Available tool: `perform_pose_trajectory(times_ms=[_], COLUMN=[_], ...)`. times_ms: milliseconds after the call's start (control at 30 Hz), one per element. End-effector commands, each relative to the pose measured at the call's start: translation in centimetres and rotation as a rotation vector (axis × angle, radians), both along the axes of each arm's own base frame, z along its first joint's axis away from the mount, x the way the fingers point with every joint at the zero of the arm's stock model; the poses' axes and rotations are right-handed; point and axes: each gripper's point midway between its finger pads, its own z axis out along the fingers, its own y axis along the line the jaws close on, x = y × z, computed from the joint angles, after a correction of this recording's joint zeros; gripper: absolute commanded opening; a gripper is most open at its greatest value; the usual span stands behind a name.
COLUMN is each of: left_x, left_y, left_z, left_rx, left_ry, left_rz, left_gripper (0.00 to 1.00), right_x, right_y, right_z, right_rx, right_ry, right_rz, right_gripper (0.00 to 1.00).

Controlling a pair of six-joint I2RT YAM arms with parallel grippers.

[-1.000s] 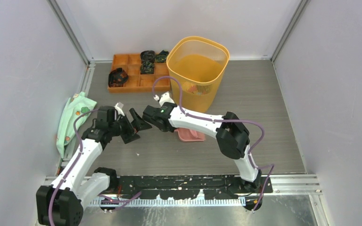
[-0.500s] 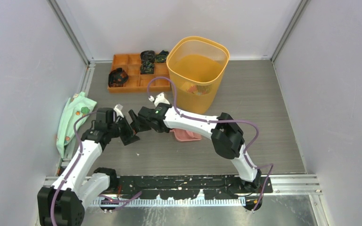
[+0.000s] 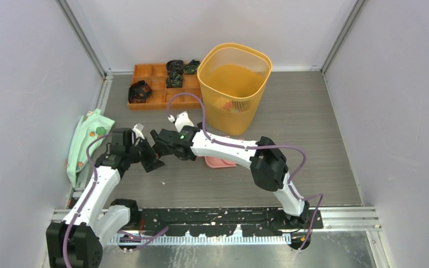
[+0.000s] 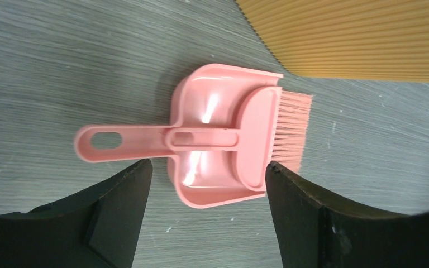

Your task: Sweep away the paper scraps from the table

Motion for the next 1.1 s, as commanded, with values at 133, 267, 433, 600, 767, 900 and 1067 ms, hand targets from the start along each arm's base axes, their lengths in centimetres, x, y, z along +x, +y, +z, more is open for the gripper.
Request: perform_pose_trajectory(times_ms=[133, 267, 433, 600, 767, 900, 1067], left_x=[0.3, 0.6, 0.8, 1.9, 3.7, 4.9, 6.2], left_y=[0.0, -0.1, 1.1, 2.2, 1.3, 0.5, 0.8], left_z=[0.8, 0.7, 2.2, 3.8, 0.6, -0.3, -1.6], left_rx=[-0.031, -0.034, 0.063, 0.157, 0.116, 0.074, 0.106], left_ry=[-0.039, -0.039, -0.087, -0.157, -0.071, -0.040, -0.012], left_rz=[-0.020, -0.023, -0.024, -0.020, -0.054, -0.057, -0.030], left_gripper=[1.00, 1.00, 1.00, 1.00, 1.00, 0.65, 0.60], right_x=[-0.3, -0.4, -0.5, 0.5, 1.9, 2.7, 3.5], right_y=[1.7, -1.2, -6.0, -12.0, -16.8, -17.3, -16.1], right_z=[4.3, 5.1, 6.5, 4.2, 1.3, -0.5, -2.3], right_rx=[0.208, 0.227, 0.305, 0.356, 0.332, 0.340, 0.336], right_ry=[-0.050, -0.061, -0.090, -0.072, -0.061, -0.038, -0.005], right_rz=[0.012, -0.043, -0.136, -0.257, -0.371, -0.372, -0.324], right_gripper=[0.81, 0.81, 0.83, 0.88, 0.12, 0.01, 0.01])
